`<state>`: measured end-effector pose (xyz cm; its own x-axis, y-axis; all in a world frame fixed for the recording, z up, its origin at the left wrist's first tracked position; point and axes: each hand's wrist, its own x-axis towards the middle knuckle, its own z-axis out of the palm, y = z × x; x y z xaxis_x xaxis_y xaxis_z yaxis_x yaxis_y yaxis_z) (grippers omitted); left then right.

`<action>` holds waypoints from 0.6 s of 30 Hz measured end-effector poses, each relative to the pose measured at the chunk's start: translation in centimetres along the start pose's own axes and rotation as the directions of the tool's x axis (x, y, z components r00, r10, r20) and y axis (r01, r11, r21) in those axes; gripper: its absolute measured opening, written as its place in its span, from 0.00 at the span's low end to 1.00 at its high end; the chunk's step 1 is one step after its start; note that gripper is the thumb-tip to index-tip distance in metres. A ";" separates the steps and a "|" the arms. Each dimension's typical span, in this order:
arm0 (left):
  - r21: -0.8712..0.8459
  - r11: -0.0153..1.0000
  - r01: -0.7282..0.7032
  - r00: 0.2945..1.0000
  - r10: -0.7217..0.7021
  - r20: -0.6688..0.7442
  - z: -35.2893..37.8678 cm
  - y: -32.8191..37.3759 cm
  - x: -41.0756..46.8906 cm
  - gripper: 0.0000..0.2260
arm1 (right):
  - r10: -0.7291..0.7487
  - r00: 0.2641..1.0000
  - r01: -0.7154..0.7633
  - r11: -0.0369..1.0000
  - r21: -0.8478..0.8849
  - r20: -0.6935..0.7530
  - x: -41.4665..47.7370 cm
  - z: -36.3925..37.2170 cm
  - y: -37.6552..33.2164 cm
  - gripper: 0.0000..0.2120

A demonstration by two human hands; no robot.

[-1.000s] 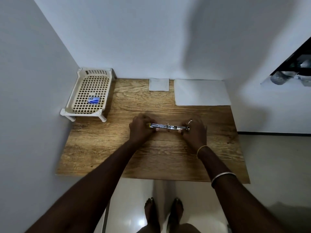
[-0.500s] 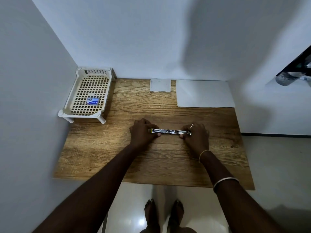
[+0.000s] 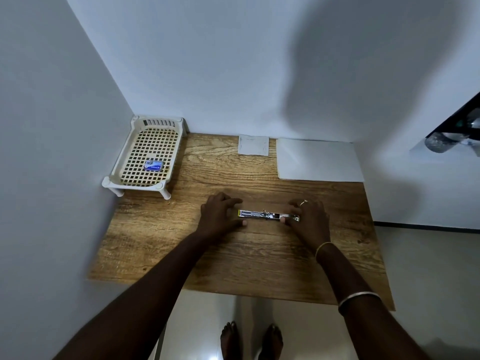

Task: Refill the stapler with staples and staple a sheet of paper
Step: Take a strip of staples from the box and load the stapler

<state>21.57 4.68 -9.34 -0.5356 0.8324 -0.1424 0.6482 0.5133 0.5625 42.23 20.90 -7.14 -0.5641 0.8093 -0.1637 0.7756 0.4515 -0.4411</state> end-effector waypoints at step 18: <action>-0.357 0.931 0.081 0.866 -0.243 -0.437 -13.0 -5.9 -0.5 0.13 | -0.272 0.962 0.272 0.943 0.189 -0.028 5.0 2.8 -18.9 0.16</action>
<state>11.03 -1.49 -1.95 -0.8582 0.5042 0.0961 0.3664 0.4708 0.8026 23.95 15.40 -2.11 -0.7458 0.6661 -0.0130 0.5246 0.5751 -0.6277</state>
